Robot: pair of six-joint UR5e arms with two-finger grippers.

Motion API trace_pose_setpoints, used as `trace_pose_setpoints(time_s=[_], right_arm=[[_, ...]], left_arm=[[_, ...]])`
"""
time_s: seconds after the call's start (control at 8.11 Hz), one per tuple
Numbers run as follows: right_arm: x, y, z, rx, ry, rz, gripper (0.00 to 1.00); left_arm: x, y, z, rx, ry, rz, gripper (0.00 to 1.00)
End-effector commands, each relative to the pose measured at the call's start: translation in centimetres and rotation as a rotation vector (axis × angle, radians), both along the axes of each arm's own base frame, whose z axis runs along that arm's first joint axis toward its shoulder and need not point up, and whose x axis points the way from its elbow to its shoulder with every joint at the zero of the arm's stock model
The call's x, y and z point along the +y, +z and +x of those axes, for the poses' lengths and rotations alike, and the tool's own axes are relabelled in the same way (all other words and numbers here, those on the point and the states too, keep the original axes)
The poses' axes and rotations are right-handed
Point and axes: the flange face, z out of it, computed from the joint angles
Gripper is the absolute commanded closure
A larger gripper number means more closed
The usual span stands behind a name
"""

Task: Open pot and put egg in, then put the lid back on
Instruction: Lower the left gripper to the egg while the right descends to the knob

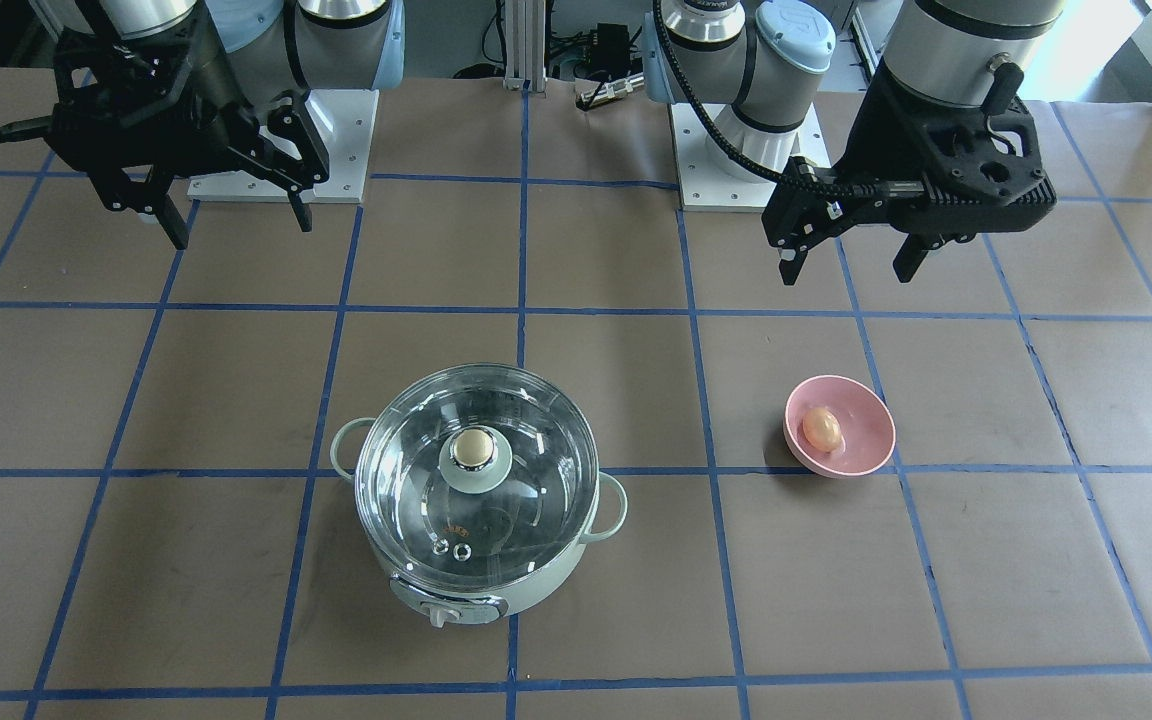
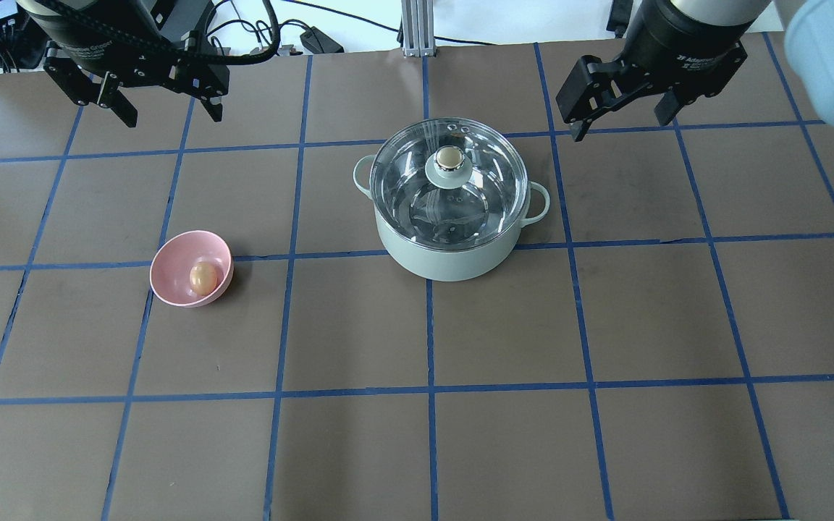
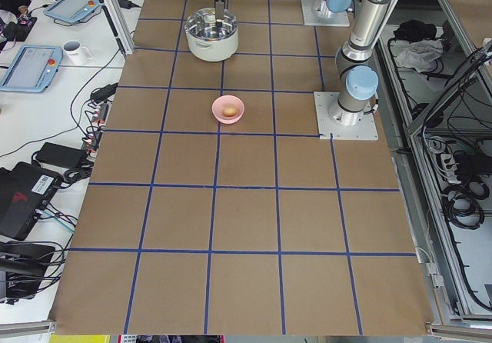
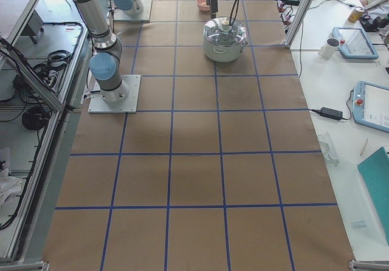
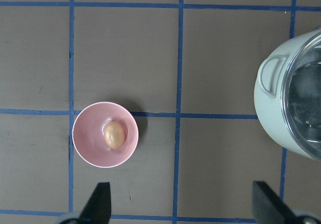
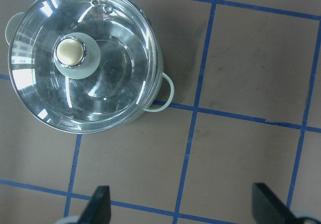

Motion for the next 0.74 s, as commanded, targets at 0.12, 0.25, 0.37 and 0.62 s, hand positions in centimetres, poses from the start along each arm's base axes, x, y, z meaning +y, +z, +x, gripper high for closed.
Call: trace_pose_setpoints(time_s=[0.12,0.25,0.37,0.62], right_arm=[[-0.3,0.0,0.0,-0.01,-0.016,-0.012,0.0],[-0.9,0.0,0.1,-0.011,-0.021,-0.019,0.0],[-2.1,-0.4,0.5,-0.02,-0.076,-0.018,0.0],[-4.7,-3.0,5.3,-0.042,-0.178,-0.037,0.0]], left_arm=[[-0.2,-0.1,0.5,-0.001,0.008,0.002,0.0],[-0.6,-0.5,0.9,-0.008,0.013,0.008,0.0],[-1.2,-1.2,1.1,-0.011,0.014,0.019,0.0],[-1.8,-5.2,7.8,-0.008,0.041,0.079,0.0]])
